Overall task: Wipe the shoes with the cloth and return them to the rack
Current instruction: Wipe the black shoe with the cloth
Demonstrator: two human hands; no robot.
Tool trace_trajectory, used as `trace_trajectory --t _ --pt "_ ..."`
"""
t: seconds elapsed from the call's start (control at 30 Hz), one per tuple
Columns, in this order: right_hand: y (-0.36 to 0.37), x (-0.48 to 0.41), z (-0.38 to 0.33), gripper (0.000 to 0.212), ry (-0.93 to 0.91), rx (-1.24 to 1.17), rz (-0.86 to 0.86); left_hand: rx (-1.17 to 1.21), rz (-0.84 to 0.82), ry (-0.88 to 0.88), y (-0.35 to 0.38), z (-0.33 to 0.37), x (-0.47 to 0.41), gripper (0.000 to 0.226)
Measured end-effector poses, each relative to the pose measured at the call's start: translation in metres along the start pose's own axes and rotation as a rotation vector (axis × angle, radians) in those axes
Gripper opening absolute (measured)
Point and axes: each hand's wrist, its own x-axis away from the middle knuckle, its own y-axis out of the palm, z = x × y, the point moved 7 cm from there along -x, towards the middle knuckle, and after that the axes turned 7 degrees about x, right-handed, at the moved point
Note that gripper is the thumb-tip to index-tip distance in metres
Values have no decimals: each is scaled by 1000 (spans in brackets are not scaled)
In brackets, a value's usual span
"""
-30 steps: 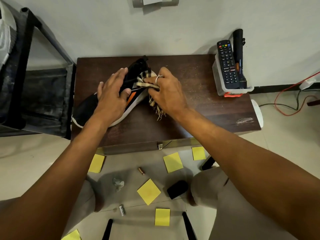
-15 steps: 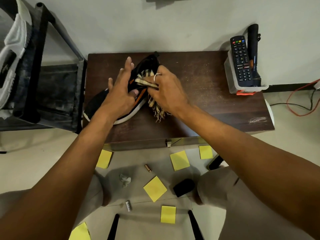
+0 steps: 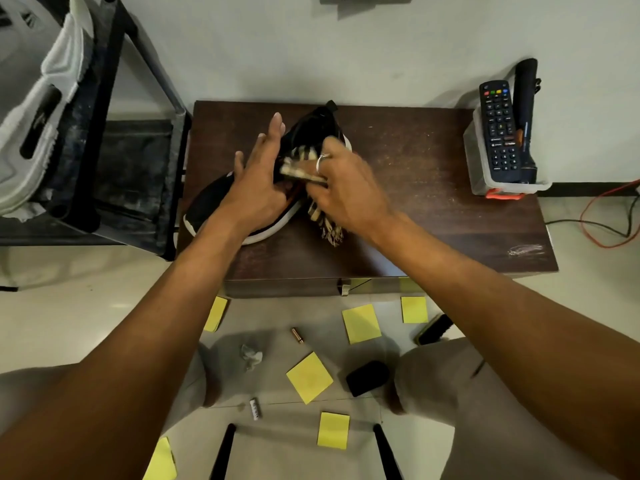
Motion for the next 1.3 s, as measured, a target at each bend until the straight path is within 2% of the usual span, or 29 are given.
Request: trace_trajectory --t 0.07,0.13,0.23,0.37,0.53,0.77,0.87,0.9,0.97,1.03,1.07,1.13,1.2,1.3 --pt "4 3 -6 28 -34 -14 -74 -9 -5 5 0 1 2 106" --pt "-2 1 2 31 4 -13 -76 -6 2 10 -1 2 2 103" --pt "-14 -1 24 26 106 -1 5 0 16 13 -1 0 1 95" --pt "-20 -1 42 20 156 26 14 1 17 8 0 -2 0 94" --pt "-23 -2 47 30 204 -94 160 -3 18 -1 0 -2 -1 93" --pt "2 5 21 32 182 -239 -52 -21 20 -15 1 -3 -1 92" --pt "6 14 22 23 143 -326 -242 -10 18 -33 1 -7 -1 89" --pt "5 17 22 18 137 -344 -251 -9 24 -46 0 -8 -2 87" --pt "-10 15 36 10 238 -436 -78 7 36 -63 0 -8 -4 81" --pt "-33 12 68 13 472 -556 238 21 60 -55 0 -4 -3 78" --pt "-40 13 81 15 591 -603 338 17 71 -48 1 -3 -2 77" --pt "-31 10 91 16 742 -720 317 7 78 -50 1 -1 -1 76" --pt "-13 8 82 20 762 -828 212 12 75 -76 1 -1 0 75" --pt "-4 9 75 25 747 -821 177 2 73 -88 2 -1 0 75"
